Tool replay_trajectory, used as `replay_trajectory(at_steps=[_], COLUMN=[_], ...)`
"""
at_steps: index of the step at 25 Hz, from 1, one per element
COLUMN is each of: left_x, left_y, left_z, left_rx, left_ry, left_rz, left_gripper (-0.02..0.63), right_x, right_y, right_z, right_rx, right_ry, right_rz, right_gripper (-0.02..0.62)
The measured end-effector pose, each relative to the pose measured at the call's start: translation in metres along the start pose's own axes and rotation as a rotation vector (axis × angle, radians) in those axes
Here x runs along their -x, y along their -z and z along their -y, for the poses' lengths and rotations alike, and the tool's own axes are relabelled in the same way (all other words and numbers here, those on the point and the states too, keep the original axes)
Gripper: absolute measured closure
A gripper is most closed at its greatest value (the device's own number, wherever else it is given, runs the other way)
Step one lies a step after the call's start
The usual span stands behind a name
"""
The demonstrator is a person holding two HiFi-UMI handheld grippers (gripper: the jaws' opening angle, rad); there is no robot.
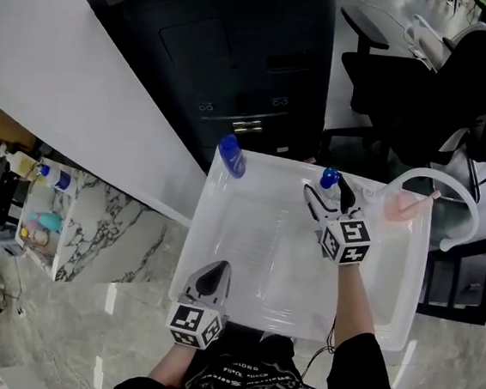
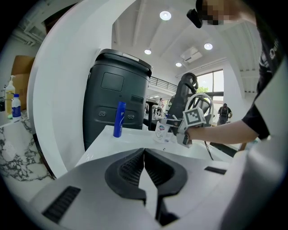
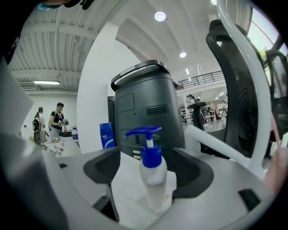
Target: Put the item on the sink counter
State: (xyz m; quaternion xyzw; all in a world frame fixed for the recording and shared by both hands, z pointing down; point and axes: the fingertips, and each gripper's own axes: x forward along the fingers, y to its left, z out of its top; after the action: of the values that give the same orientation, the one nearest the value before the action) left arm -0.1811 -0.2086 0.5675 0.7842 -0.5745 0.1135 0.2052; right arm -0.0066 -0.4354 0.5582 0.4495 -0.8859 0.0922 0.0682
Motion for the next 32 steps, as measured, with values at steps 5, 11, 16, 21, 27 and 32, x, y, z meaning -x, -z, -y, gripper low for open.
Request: replay_trajectory(at_steps=[5, 11, 16, 21, 27, 32], left_x=[0.006, 0.023, 0.038, 0.051, 0.069, 0.077], left_y=[-0.008, -0.011, -0.008, -0.007, -0.006, 0.002], left_z=[0.017, 0.041, 0.067, 0.091, 0.119, 0.147], left_rx=[0.011, 0.023, 0.036, 0.029, 0.01, -0.017], left_ry=[0.015, 0.032, 0.047, 0.059, 0.085, 0.113], left_rz=[0.043, 0.092, 0.124, 0.149, 0.183, 0.187], left_gripper=[0.598, 0.598, 0.598, 0.598, 0.598, 0.598], right_x=[0.034, 0.083, 0.134, 0.18, 0.237, 0.276], right_y=[-0.023, -0.047, -0.058, -0.061, -0.047, -0.018], right_z=[-0.015, -0.041, -0.062, -0.083, -0.105, -0.115], right_rx=[0.035, 0.044, 0.042, 0.008, -0.004, -0.029], right_ry=[0.011, -0.003, -0.02, -0.037, -0.024, -0.005], right_rz=[0.03, 0.075, 0.093, 0.099, 0.101, 0.072], right_gripper=[0.247, 0.247, 0.247, 0.247, 0.253, 0.259])
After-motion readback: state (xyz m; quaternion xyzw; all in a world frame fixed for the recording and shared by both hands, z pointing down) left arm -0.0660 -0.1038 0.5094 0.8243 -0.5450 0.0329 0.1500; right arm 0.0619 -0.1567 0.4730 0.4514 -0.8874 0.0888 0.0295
